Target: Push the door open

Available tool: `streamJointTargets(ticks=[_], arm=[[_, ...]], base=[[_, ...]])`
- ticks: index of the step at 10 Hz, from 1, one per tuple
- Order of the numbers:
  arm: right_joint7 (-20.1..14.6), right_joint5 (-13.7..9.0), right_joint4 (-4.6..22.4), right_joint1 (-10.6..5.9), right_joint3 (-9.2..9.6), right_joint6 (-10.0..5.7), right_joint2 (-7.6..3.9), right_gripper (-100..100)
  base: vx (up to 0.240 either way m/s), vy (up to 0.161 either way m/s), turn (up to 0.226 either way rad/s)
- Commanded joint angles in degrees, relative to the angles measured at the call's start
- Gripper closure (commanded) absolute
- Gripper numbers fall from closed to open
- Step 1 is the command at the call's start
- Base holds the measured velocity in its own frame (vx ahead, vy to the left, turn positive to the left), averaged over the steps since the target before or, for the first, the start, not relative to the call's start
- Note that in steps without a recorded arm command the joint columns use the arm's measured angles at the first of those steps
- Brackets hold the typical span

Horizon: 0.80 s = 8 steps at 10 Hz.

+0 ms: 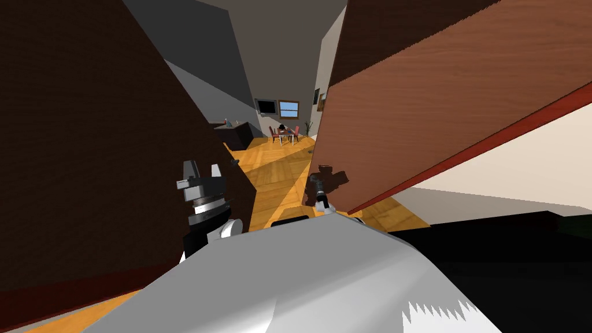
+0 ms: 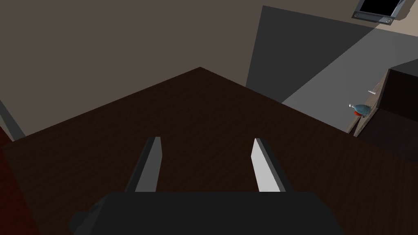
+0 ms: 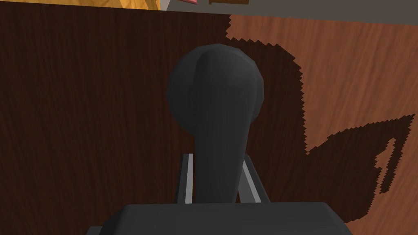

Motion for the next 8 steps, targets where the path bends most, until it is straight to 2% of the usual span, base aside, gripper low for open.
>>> streamJointTargets(ticks=[1, 3, 4, 5, 7, 8], arm=[[0.6, -0.9, 0.5, -0.12, -1.63, -0.81, -0.66, 100], [1.0, -1.7, 0.6, -0.04, -2.85, -0.8, -0.85, 100], [1.0, -1.7, 0.6, -0.04, -2.85, -0.8, -0.85, 100], [1.4, -2.4, 0.6, 0.03, -3.98, -0.79, -1.01, 100], [1.5, -2.5, 0.8, 0.04, -4.26, -0.78, -1.04, 100], [1.9, -3.1, 0.7, 0.1, -5.23, -0.78, -1.17, 100]], base=[[0.162, 0.066, -0.055], [0.21, 0.079, -0.088], [0.131, 0.037, -0.026], [0.147, 0.076, -0.062], [0.145, 0.047, -0.049], [0.173, 0.049, -0.055]])
